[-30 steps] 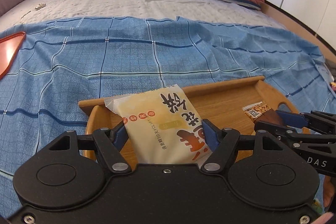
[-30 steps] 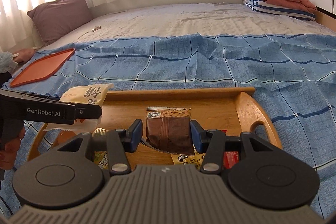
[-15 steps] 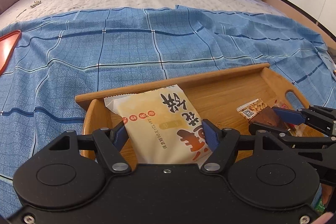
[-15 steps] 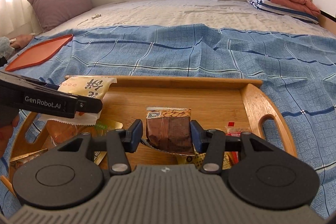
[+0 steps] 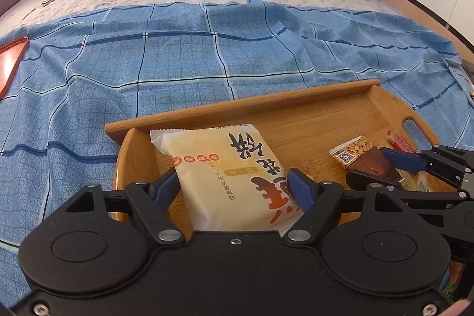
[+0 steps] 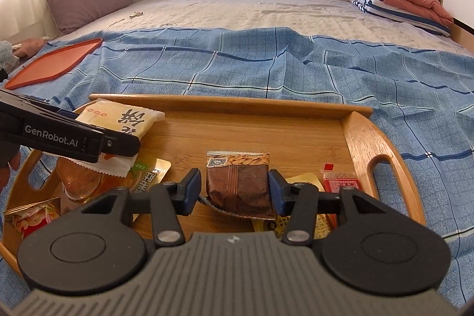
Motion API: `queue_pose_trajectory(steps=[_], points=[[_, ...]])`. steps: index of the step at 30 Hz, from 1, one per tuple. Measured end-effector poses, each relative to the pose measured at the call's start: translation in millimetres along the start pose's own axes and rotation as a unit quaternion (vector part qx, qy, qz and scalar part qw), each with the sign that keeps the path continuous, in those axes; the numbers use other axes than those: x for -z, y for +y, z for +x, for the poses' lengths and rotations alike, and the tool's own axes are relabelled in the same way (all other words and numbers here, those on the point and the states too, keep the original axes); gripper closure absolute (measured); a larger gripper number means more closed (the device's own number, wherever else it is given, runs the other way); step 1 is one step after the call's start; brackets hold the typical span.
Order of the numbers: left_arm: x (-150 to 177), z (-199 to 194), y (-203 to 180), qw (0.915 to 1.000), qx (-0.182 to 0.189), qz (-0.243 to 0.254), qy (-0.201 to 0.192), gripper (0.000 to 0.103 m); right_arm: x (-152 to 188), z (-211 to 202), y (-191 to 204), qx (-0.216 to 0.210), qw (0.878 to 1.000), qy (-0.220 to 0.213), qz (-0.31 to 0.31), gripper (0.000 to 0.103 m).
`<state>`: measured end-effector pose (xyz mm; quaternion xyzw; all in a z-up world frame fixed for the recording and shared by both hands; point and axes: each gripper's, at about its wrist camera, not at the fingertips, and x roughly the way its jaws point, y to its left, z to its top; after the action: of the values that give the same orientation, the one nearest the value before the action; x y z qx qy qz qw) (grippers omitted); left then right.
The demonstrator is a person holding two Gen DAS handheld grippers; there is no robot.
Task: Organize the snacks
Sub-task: 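Lower both items onto the tray and open both tools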
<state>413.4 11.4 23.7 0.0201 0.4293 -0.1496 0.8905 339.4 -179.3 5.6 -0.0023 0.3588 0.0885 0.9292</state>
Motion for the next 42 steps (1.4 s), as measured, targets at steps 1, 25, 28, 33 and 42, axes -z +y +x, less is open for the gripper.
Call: queue_pose_trajectory(steps=[1, 25, 28, 33, 42], points=[[0.5, -0.7, -0.6, 1.0000, -0.003, 0.002, -0.001, 0.016, 0.6, 0.6, -0.1, 0.001, 1.000, 0.001, 0.000, 0.049], [25.1, -117.9, -30.7, 0.9967, -0.008, -0.004, -0.080, 0.005, -2.5, -89.1, 0.5, -0.004, 0.999, -0.045, -0.010, 0.026], [34.3, -144.7, -41.2, 0.9952, -0.006, 0.001, -0.097, 0.005, 0.6, -111.6, 0.5, -0.011, 0.998, -0.055, -0.001, 0.025], [56.3, -183.4, -59.2, 0.9940, -0.012, 0.005, -0.109, 0.002, 11.7, -145.6, 2.8, -0.015, 0.997, -0.071, -0.001, 0.022], [97.6, -240.5, -95.1, 0.9895, -0.007, 0.025, -0.142, 0.002, 46.2, -201.3, -1.0, -0.006, 0.996, -0.084, -0.022, 0.022]])
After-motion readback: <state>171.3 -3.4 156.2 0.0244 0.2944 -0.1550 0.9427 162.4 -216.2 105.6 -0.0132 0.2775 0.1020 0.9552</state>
